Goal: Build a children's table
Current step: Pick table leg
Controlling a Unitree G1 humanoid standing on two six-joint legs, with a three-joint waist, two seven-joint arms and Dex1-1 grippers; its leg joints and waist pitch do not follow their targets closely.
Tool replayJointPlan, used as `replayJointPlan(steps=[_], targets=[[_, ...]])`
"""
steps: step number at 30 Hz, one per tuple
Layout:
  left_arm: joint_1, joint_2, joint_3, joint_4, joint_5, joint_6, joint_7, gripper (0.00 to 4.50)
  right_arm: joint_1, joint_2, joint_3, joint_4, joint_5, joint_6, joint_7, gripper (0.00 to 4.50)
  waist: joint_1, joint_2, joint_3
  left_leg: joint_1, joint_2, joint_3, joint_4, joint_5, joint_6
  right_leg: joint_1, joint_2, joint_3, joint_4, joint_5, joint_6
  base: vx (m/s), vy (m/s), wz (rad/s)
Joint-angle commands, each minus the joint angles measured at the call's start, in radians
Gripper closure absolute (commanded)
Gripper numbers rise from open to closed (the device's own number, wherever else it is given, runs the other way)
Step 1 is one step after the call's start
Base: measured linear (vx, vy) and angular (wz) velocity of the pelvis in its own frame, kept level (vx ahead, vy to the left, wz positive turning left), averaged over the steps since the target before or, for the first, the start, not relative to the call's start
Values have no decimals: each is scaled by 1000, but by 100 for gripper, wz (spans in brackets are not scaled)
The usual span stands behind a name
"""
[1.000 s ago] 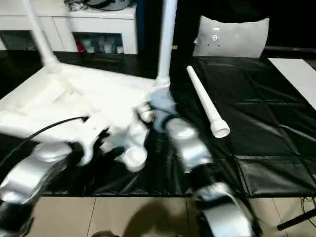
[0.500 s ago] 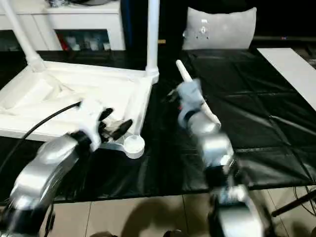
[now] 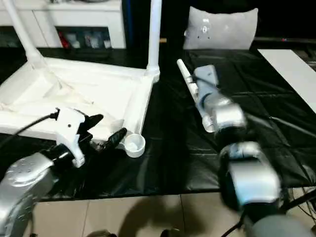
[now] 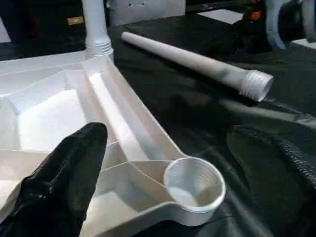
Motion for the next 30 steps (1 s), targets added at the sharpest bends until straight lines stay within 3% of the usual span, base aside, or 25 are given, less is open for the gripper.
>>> replayJointPlan(steps=[1, 6, 8, 9, 11, 15, 18, 19, 20, 22, 23, 30], targets=[[0, 12, 4, -44, -23, 32, -11, 3, -22, -14, -13, 49, -12, -19, -8, 0, -3, 2, -49, -7, 58, -14, -66, -77, 70, 58, -93, 73, -66, -219, -163, 0, 0, 0], [3, 46, -4, -129, -69, 86, -38, 3, -55, -49, 1, 144, -39, -48, -22, 0, -6, -8, -29, -10, 58, -14, -67, -54, 84, 55, -96, 76, -60, -197, -190, 0, 0, 0], [3, 62, -2, -180, -111, 131, -53, 3, -73, -67, -4, 198, -42, -48, -16, 0, -4, -7, -33, -16, 56, -14, -59, 23, 100, 57, -92, 79, -42, -90, -216, 0, 0, 0], [3, 67, -3, -200, -128, 153, -53, 3, -79, -75, -11, 222, -38, -46, -13, 0, -6, -10, -25, -20, 53, -13, -57, 47, 126, 52, -87, 80, -38, -33, -236, 0, 0, 0], [3, 80, -8, -219, -136, 175, -53, 3, -83, -81, -27, 245, -23, -30, 9, 0, -7, -10, -18, -21, 56, -13, -58, 19, 149, 53, -90, 78, -43, -68, -245, 0, 0, 0], [2, 89, -2, -230, -151, 198, -54, 3, -90, -86, -36, 265, -18, 10, 44, 0, -13, -11, -2, -21, 56, -12, -60, -24, 137, 53, -92, 77, -54, -174, -229, 0, 0, 0], [-10, 92, 6, -232, -161, 212, -47, 3, -103, -86, -72, 280, 19, 37, 115, 0, -20, -17, 1, -20, 58, -14, -61, -31, 134, 54, -93, 78, -54, -189, -224, 0, 0, 0], [-14, 96, 11, -236, -170, 222, -42, 3, -111, -87, -72, 288, 22, 57, 165, 0, -20, -11, 2, -17, 59, -14, -60, -30, 133, 52, -93, 77, -55, -192, -225, 0, 0, 0], [-14, 97, 13, -237, -173, 225, -41, 3, -113, -87, -72, 290, 22, 62, 180, 0, -20, -11, 1, -18, 59, -14, -59, -25, 134, 53, -93, 78, -54, -182, -232, 0, 0, 0], [-7, 105, 18, -248, -183, 235, -41, 3, -123, -82, -68, 294, 22, 93, 271, 0, -23, -21, 0, -19, 61, -13, -59, -5, 147, 54, -95, 79, -52, -157, -249, 0, 0, 0], [-6, 105, 18, -248, -184, 235, -41, 3, -123, -81, -68, 294, 22, 94, 276, 0, -21, -18, 1, -19, 62, -14, -58, 1, 151, 55, -96, 79, -49, -153, -253, 0, 0, 0], [-29, 116, 8, -240, -188, 238, -45, 3, -130, -56, 19, 289, -40, 86, 459, 0, -19, -13, -2, -16, 68, -14, -54, 33, 168, 54, -99, 79, -46, -131, -285, 0, 0, 0]])
